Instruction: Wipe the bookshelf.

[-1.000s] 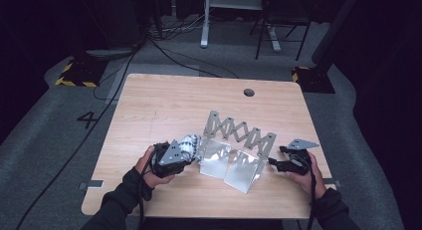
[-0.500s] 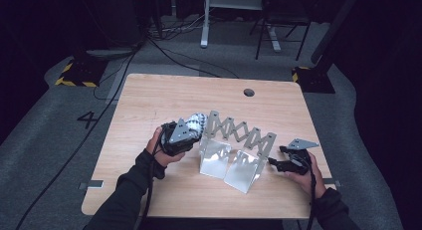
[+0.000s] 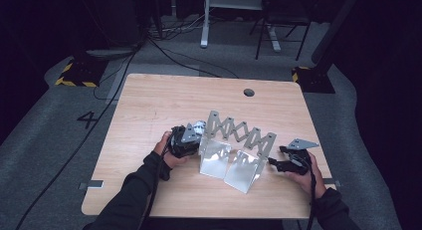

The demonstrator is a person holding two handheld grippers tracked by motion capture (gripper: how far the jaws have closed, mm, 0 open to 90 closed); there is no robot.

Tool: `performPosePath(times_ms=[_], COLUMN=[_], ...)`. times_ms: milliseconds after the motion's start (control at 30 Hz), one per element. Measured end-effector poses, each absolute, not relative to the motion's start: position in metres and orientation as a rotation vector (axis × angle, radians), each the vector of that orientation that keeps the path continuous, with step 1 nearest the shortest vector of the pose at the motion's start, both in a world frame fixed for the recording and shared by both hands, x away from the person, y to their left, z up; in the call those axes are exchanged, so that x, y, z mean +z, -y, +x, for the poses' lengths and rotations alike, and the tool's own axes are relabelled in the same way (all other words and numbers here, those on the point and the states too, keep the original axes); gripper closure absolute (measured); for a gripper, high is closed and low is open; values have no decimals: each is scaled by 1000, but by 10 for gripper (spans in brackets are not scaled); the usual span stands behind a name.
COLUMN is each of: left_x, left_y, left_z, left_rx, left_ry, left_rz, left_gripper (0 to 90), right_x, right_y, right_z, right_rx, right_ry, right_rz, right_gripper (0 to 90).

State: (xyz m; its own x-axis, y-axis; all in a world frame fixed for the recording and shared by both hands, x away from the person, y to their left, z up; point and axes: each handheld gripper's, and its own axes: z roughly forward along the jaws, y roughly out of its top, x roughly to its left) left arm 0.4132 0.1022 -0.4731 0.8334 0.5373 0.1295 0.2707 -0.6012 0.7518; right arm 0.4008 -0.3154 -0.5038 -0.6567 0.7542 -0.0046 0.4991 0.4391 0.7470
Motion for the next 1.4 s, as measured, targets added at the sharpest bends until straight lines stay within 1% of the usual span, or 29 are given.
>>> performPosePath(times_ms=[233, 333, 500, 533, 767, 833, 900, 1000, 1067, 1400], left_x=[-485, -487, -488, -488, -491, -490, -488, -489, -490, -491], left_y=[-106, -108, -112, -112, -126, -133, -143, -157, -162, -158], left_z=[396, 387, 368, 368, 338, 333, 332, 335, 337, 339], left_rx=[378, 355, 332, 332, 289, 307, 349, 356, 346, 349], left_ry=[-541, -529, -501, -501, -475, -489, -551, -641, -665, -646], left_rz=[2327, 2351, 2377, 2377, 2406, 2417, 2409, 2380, 2372, 2376], left_gripper=[710, 707, 704, 703, 701, 692, 667, 665, 664, 623], right_x=[-501, -497, -481, -481, -470, -468, -465, -458, -456, -458], right_y=[318, 319, 305, 305, 285, 282, 276, 264, 259, 237], right_z=[398, 391, 369, 369, 336, 327, 319, 310, 306, 301], right_rx=[1018, 977, 999, 999, 1017, 1037, 1066, 1105, 1119, 1068], right_ry=[-2366, -2391, -2374, -2374, -2411, -2424, -2445, -2437, -2428, -2368], right_rz=[1104, 1126, 1045, 1045, 985, 992, 1002, 988, 977, 1021], right_gripper=[237, 247, 243, 243, 219, 219, 219, 219, 219, 209])
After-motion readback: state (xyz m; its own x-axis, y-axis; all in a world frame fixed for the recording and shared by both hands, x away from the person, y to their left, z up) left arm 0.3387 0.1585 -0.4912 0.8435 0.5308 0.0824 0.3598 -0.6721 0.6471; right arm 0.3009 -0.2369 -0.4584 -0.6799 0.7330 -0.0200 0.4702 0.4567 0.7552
